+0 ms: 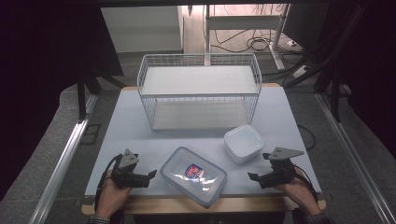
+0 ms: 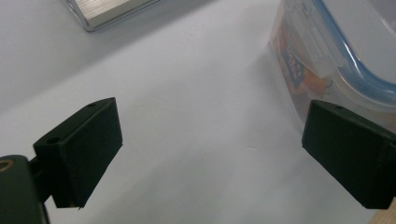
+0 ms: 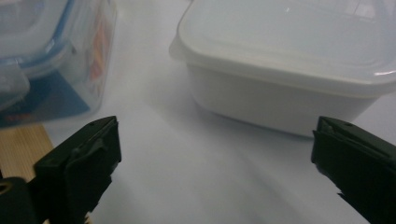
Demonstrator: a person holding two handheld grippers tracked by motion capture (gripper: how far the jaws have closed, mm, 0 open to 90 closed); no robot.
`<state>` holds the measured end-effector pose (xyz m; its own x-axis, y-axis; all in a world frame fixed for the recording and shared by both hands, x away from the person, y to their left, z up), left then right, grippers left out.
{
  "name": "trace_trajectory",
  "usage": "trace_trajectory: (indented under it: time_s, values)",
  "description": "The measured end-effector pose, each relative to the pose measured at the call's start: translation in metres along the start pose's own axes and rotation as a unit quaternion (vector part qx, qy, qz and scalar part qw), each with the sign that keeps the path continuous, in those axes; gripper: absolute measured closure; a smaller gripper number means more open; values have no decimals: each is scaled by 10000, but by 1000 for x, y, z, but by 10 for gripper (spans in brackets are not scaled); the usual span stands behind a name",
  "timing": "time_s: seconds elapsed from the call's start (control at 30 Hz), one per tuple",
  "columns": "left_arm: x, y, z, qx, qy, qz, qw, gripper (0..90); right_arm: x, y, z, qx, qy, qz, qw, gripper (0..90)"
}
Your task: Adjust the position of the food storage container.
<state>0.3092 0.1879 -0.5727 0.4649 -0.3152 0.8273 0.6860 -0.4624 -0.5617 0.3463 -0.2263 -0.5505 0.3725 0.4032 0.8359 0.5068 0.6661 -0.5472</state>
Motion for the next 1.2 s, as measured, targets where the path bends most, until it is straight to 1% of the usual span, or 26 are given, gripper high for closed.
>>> trace_trajectory:
  time_s: [0.03, 0.07, 0.1, 0.13, 0.2, 0.27, 0.3, 0.33, 0.37, 0.43, 0.47, 0.57, 0.6, 0.63, 0.67, 0.73, 0.77, 0.8, 0.87, 0.93, 1.03, 1.07, 1.1, 1.13, 1.17, 1.2]
  values:
    - [0, 0, 0, 0, 0, 0, 10000, 47, 0, 0, 0, 0, 0, 0, 10000, 43]
    - [1, -1, 1, 56, 28, -72, 10000, 46, 5, -2, -1, -107, 39, -113, 9999, 52]
    - [1, -1, 1, 56, 28, -72, 10000, 46, 8, -3, -2, -173, 15, -191, 9997, 51]
    - [1, -3, 0, 61, -23, -145, 9999, 46, 10, -5, -2, -229, 6, -236, 9995, 44]
    - [0, -3, 0, 24, -62, -151, 9999, 46, 11, -6, -2, -229, 9, -244, 9994, 30]
    - [-3, -2, -1, -51, -99, -121, 9999, 46, 12, -6, -1, -156, -1, -244, 9996, 17]
    - [-6, 0, -2, -51, -71, -49, 10000, 46, 10, -4, 3, 63, 23, -177, 9998, 8]
    - [-7, 0, -3, -41, -48, -19, 10000, 46, 9, -3, 4, 123, 43, -88, 9999, 12]
    - [-7, 0, -3, -41, -48, -19, 10000, 46, 9, -3, 4, 123, 43, -88, 9999, 12]
    - [-7, 0, -5, -19, 8, -13, 10000, 46, 5, 0, 4, 63, 7, 95, 9999, 23]
    - [-6, 0, -6, 4, 60, -27, 10000, 46, 4, 0, 3, -48, -29, 240, 9997, 54]
    - [-5, -1, -6, 9, 77, -70, 9999, 47, 5, -1, 4, -89, -39, 258, 9996, 80]
    - [-5, -1, -6, 22, 109, -98, 9999, 47, 8, -3, 5, -46, 17, 203, 9998, 94]
    - [-5, -1, -6, 22, 109, -98, 9999, 47, 8, -3, 5, -46, 17, 203, 9998, 94]
    - [-3, -2, -6, 63, 145, -155, 9998, 46, 13, -6, 6, -47, -9, 112, 9999, 116]
    - [-1, -4, -6, 83, 162, -231, 9996, 46, 17, -9, 7, -43, -3, 64, 10000, 168]
    - [-1, -4, -6, 83, 162, -231, 9996, 46, 20, -11, 8, -15, 69, 28, 10000, 196]
    - [-1, -5, -6, 94, 159, -260, 9995, 46, 20, -11, 8, -15, 69, 28, 10000, 196]
    - [-1, -5, -6, 103, 145, -269, 9995, 45, 24, -14, 10, 39, 195, -40, 9998, 230]
    - [-1, -5, -6, 134, 172, -259, 9994, 44, 30, -18, 10, -43, 166, -128, 9998, 277]
    - [1, -5, -7, 153, 220, -300, 9992, 44, 43, -24, 9, -47, 275, -196, 9994, 384]
    - [1, -5, -7, 153, 220, -300, 9992, 44, 43, -24, 9, -47, 275, -196, 9994, 384]
    - [1, -6, -7, 143, 240, -299, 9992, 44, 46, -24, 8, -70, 303, -222, 9993, 423]
    - [1, -5, -8, 141, 258, -315, 9991, 44, 51, -22, 5, -181, 422, -277, 9986, 483]
    - [2, -5, -9, 152, 313, -309, 9989, 44, 53, -20, 3, -207, 538, -289, 9979, 499]
    - [2, -5, -9, 152, 313, -309, 9989, 44, 55, -18, 2, -238, 608, -281, 9975, 509]
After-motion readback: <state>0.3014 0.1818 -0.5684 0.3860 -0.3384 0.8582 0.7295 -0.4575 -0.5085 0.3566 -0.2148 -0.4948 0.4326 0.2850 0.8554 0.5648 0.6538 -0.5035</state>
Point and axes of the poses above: each handheld gripper's, and its own axes: y roughly forward along the jaws, x roughly out of its top, z roughly to its left, the point moved 8 cm from there along y, roughly forward along the jaws, and after that the axes turned 5 degrees about -z, right-handed, at the moved point
